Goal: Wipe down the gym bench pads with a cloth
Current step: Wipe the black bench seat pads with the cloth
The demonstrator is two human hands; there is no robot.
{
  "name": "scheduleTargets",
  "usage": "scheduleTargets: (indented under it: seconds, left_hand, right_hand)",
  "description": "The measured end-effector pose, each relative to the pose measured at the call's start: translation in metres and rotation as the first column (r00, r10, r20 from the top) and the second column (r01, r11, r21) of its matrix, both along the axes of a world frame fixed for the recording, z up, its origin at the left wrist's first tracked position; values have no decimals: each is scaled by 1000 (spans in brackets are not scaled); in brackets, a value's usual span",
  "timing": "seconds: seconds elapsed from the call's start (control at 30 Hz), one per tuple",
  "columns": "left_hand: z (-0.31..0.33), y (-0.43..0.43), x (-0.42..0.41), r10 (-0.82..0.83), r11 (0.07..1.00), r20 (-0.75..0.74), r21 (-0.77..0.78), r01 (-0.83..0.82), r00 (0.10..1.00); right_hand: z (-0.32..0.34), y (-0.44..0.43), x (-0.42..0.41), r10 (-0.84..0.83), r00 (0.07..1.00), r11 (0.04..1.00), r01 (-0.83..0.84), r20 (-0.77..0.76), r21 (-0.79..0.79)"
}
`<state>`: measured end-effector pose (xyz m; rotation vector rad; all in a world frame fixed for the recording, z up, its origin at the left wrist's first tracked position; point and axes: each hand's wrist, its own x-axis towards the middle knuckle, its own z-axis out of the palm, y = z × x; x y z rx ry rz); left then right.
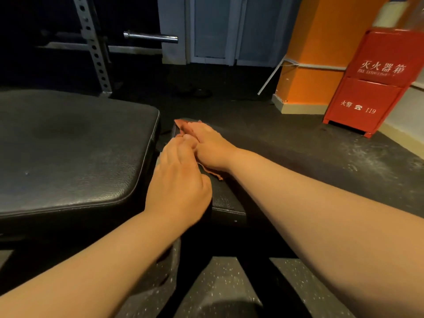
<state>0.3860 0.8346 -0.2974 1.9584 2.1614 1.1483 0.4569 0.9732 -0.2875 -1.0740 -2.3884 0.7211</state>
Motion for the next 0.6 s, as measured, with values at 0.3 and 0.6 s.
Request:
scheduleTargets:
  seconds: [0.3, 0.6]
  left_hand:
    - [1, -8, -5, -144, 987, -303, -113, 115, 942]
    - [-13, -2, 4, -117, 991, -484, -114, 71, 867]
  right_hand:
    - [-46, -82, 155, 162, 976, 961, -190, 144, 202]
    - [-66, -109, 130, -31, 984, 886, -53, 173, 460]
